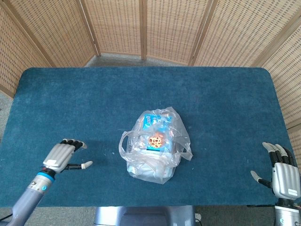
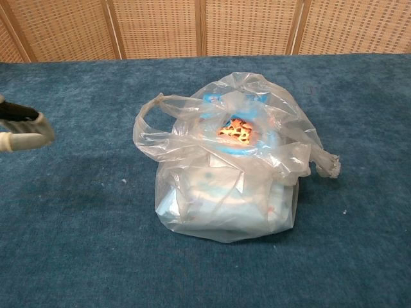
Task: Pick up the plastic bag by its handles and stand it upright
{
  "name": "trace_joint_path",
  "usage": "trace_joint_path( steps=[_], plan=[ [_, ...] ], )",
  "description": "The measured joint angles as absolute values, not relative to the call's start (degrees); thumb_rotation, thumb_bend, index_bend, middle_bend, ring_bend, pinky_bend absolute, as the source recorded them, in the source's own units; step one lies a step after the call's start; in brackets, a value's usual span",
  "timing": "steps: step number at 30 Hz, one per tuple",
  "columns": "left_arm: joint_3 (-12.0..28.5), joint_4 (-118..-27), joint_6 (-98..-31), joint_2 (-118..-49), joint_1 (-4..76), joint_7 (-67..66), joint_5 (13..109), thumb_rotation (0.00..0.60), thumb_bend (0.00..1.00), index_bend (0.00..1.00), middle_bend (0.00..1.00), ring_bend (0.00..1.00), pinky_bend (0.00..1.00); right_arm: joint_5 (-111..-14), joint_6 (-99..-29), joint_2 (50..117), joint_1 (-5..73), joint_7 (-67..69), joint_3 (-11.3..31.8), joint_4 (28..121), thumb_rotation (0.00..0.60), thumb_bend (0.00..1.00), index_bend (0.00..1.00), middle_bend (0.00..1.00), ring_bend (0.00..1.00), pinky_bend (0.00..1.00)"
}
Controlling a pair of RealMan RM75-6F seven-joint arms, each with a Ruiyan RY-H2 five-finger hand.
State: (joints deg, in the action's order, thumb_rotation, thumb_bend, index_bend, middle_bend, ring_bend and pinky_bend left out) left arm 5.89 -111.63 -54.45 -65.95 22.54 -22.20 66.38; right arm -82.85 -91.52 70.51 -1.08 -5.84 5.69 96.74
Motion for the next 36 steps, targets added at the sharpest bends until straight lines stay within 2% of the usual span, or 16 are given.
trace_joint_path(
  steps=[5, 16, 27, 36],
  plan=[
    [7.1, -111.17, -49.7, -67.79, 26.18, -20.22, 63.4, 0.0, 0.04, 0.2, 0.17, 0.13, 0.2, -82.74, -92.1, 70.24, -1.54, -5.41, 5.73, 96.66, 0.6, 0.13, 0.16, 0.21, 0.14, 0.09],
    [9.41, -107.77, -41.06, -71.93, 33.21, -11.64, 61.21, 0.0, 0.04, 0.2, 0.17, 0.13, 0.21, -82.54, -92.74, 69.73, -2.1, -4.45, 6.02, 96.27, 0.6, 0.13, 0.16, 0.21, 0.14, 0.09],
    [12.15, -103.21, -37.21, -78.51, 39.25, -6.82, 58.82, 0.0, 0.05, 0.2, 0.17, 0.13, 0.23, -83.17, -94.17, 69.3, -3.02, -3.82, 5.93, 96.32, 0.6, 0.13, 0.15, 0.21, 0.14, 0.09],
    [17.6, -100.45, -29.82, -81.93, 42.28, 7.05, 58.6, 0.0, 0.04, 0.2, 0.17, 0.13, 0.24, -84.1, -95.21, 69.17, -3.34, -3.68, 6.02, 96.74, 0.6, 0.13, 0.15, 0.21, 0.14, 0.09]
  ],
)
